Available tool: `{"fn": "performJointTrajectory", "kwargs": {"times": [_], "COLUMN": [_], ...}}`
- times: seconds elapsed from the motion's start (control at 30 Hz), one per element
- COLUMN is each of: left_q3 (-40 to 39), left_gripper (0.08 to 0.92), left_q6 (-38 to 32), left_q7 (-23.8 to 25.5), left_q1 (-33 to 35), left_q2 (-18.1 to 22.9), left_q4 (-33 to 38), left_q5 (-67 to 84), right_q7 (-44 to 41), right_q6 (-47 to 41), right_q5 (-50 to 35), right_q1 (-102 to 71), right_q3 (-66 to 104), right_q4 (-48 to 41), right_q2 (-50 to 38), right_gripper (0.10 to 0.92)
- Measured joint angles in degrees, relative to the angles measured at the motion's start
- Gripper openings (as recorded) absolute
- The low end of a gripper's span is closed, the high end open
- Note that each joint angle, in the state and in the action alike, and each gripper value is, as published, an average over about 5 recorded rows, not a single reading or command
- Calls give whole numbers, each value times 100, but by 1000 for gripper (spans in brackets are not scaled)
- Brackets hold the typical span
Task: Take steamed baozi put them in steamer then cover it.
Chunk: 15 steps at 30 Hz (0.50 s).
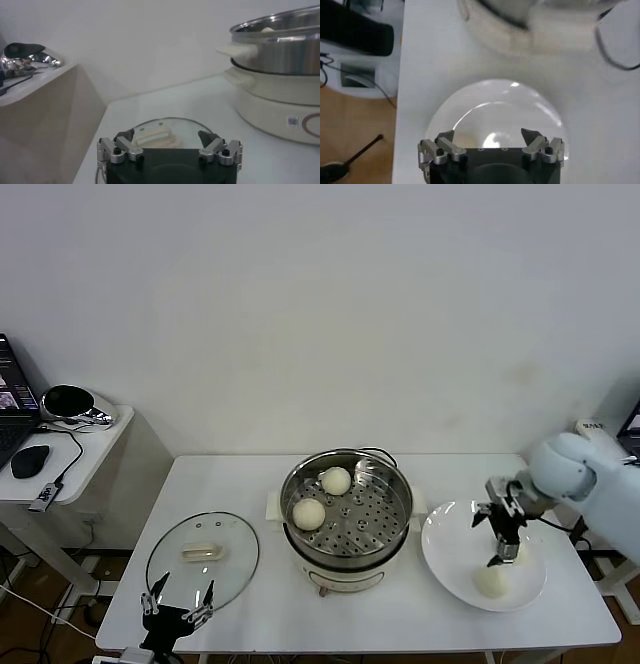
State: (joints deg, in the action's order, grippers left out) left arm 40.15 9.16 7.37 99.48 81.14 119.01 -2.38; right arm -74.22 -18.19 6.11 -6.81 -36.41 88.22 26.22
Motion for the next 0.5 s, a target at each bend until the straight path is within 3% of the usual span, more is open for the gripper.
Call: {"fn": "performJointTrajectory", "kwargs": {"times": [0.5], "left_q3": [-8], "left_gripper": [823], "left_q6": [3], "left_q7": [3], "left_q1": [-30], "left_q2": [-7], "left_q4": [-92], "left_q5": [-33], "right_q7": [13], "right_q6": [142], "right_q5": [542], "right_q1": [-743], "right_q3": [424], "right_q4": [-280], "right_q2": [81], "right_gripper": [823]}}
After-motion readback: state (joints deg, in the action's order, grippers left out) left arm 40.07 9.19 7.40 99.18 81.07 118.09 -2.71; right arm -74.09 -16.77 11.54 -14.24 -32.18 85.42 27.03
